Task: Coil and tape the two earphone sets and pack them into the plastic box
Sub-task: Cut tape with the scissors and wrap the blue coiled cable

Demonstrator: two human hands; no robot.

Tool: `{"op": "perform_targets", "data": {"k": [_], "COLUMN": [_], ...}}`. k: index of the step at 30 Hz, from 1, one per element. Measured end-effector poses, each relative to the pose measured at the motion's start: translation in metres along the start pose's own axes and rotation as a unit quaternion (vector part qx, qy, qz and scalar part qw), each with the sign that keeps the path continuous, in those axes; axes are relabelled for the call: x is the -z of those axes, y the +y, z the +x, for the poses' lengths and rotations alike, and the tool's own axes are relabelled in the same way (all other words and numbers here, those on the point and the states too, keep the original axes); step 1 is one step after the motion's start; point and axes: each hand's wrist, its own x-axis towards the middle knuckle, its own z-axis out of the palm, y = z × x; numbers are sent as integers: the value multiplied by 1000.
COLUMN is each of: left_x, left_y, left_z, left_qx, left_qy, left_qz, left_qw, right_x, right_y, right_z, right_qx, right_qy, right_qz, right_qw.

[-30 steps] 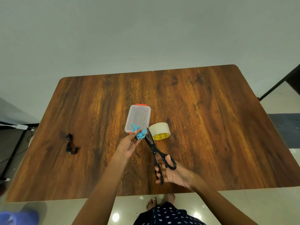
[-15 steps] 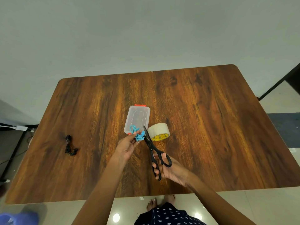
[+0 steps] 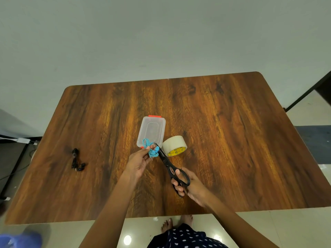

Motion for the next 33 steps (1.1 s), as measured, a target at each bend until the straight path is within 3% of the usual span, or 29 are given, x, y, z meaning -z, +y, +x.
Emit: {"op": "perform_targets", "data": {"k": [6, 13, 23, 26, 29, 31, 33], "left_x": [1, 2, 14, 15, 17, 17, 17], "left_y": [0, 4, 27, 32, 32, 31, 30], "left_z": [0, -4, -4, -5, -7, -8, -9], "left_qx": [-13, -29, -80, -83, -83, -73, -60], "left_qy": [-12, -54, -111, -134, -152, -160, -173], "left_qz": [2, 5, -48, -28, -12, -11, -26], "left_qw": [1000, 998, 989, 987, 985, 984, 983], "right_x": [0, -2, -8, -5, 5, 15, 31], "right_y": [-2, -17, -34, -49, -73, -86, -94], "right_z": [-1, 2, 6, 10, 18, 27, 36], "right_qx": [-27, -63, -52, -11, 56, 91, 126], "right_qy": [-33, -149, -158, -118, -2, 105, 215], "right_qz": [29, 62, 21, -5, -87, -172, -267], "right_qw": [999, 985, 986, 993, 995, 975, 931]}}
